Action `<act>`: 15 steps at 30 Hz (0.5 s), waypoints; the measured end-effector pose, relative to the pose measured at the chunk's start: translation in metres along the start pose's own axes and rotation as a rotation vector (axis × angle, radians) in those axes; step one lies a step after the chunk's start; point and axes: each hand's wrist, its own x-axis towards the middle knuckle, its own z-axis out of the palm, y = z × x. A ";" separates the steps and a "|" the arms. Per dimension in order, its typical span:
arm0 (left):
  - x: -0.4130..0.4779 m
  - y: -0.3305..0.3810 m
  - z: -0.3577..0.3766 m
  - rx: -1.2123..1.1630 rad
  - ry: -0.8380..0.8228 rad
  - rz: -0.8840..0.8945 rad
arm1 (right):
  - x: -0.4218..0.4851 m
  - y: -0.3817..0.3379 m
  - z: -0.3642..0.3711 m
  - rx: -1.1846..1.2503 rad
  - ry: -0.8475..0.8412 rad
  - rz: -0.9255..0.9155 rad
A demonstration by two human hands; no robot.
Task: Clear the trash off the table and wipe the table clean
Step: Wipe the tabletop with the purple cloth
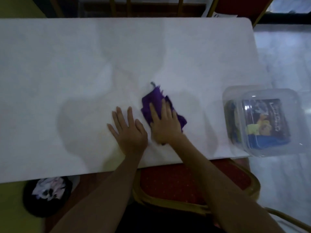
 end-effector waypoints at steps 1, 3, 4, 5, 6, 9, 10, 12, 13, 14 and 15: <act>0.001 0.001 0.000 0.006 -0.007 0.000 | -0.016 0.003 0.005 -0.021 -0.003 -0.043; 0.003 0.002 -0.001 -0.007 -0.026 -0.015 | -0.035 0.020 0.013 -0.021 -0.003 -0.063; 0.003 0.003 -0.001 -0.015 -0.025 -0.021 | -0.037 0.030 0.014 -0.020 0.010 -0.037; 0.002 0.004 -0.002 -0.017 -0.017 -0.023 | -0.032 0.038 0.013 -0.030 0.029 -0.002; 0.002 0.005 -0.002 -0.020 -0.005 -0.022 | -0.022 0.045 0.009 -0.025 0.048 0.038; 0.004 0.006 -0.002 -0.033 0.020 -0.010 | 0.029 0.051 -0.012 0.052 0.138 0.157; 0.003 0.005 -0.002 -0.028 0.026 -0.003 | 0.049 0.049 -0.020 0.067 0.177 0.185; 0.002 0.003 -0.001 -0.019 0.034 0.005 | 0.088 0.037 -0.035 0.094 0.200 0.211; 0.002 0.003 0.000 -0.019 0.033 0.006 | 0.104 0.026 -0.041 0.102 0.202 0.199; 0.003 0.003 0.001 -0.018 0.023 0.004 | 0.118 0.013 -0.044 0.097 0.208 0.167; 0.004 0.003 0.001 -0.012 0.006 -0.002 | 0.127 -0.004 -0.045 0.081 0.213 0.113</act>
